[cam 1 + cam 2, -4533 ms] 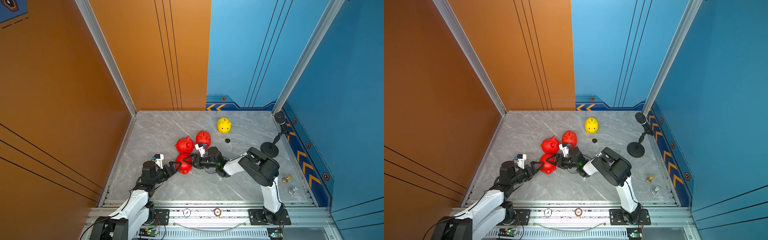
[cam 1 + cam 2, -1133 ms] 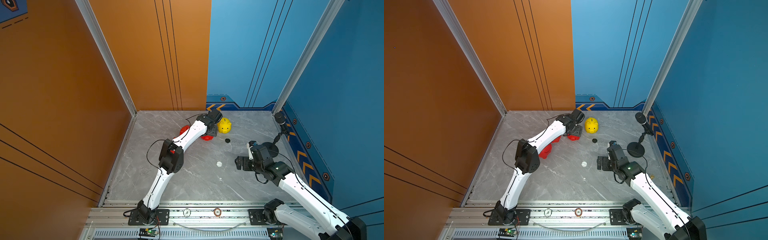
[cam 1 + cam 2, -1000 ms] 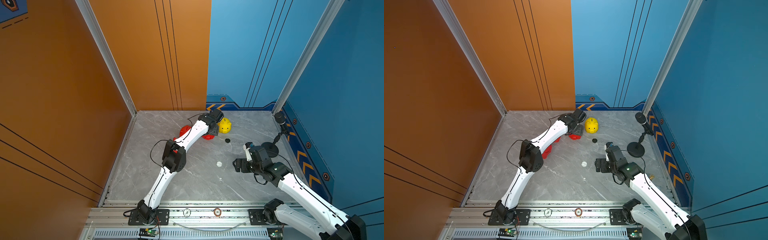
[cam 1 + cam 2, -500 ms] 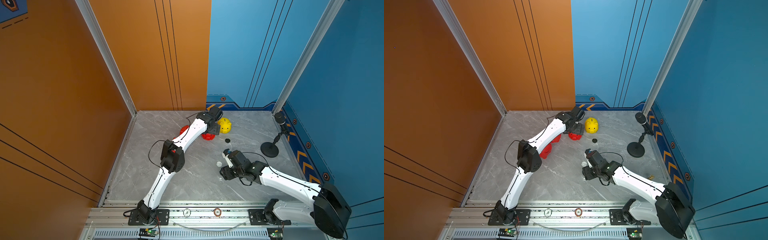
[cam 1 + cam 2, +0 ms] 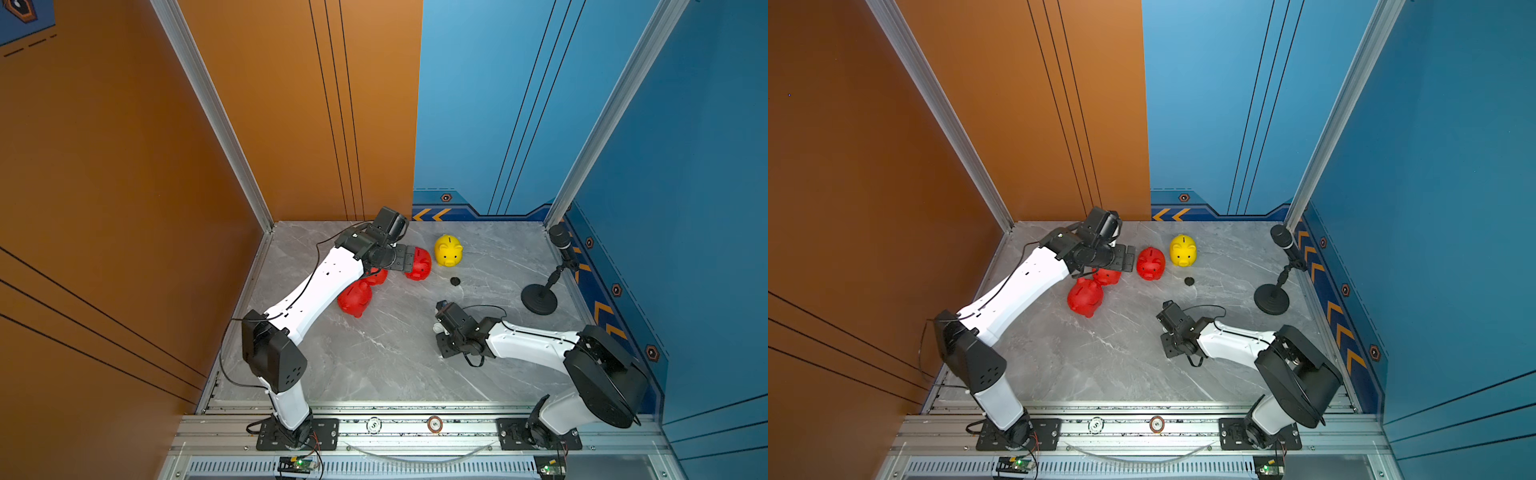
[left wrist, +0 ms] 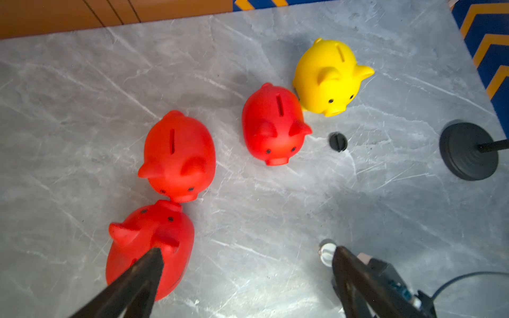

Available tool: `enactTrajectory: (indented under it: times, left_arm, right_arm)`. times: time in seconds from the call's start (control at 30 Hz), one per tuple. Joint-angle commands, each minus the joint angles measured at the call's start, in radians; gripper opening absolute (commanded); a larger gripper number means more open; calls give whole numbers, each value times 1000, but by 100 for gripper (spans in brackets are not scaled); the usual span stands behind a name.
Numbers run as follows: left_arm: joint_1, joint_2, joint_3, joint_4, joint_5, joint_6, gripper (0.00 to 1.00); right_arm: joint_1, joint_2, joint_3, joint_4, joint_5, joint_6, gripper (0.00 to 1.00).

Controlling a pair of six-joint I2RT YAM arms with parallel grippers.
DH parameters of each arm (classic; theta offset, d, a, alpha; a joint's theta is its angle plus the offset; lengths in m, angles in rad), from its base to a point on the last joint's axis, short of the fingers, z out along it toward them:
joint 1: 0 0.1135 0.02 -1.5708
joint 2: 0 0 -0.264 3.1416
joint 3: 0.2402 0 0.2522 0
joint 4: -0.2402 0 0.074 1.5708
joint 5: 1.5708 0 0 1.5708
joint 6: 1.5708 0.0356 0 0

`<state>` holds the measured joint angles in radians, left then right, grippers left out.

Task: Open piggy banks
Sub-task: Place the piggy bank at the center of the board, then move the piggy bank to the center of the board.

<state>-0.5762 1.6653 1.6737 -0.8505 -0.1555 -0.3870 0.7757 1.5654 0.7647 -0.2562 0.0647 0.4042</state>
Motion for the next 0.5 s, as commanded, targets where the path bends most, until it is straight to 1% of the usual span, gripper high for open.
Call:
enactTrajectory:
  times: [0.0, 0.23, 0.33, 0.43, 0.47]
  left_arm:
    - [29, -117, -124, 51, 26, -18, 98]
    - [128, -376, -461, 102, 53, -78, 98]
    - [174, -463, -569, 107, 62, -90, 98]
    - [231, -514, -635, 108, 93, -96, 97]
    - [245, -521, -637, 108, 100, -94, 98]
  right_arm:
    - [-18, 70, 57, 35, 28, -1, 37]
    - [-67, 266, 193, 78, -9, -55, 29]
    - [-82, 352, 278, 79, -12, -84, 27]
    - [-107, 418, 366, 57, -7, -105, 24]
    - [-108, 427, 387, 48, -1, -107, 25]
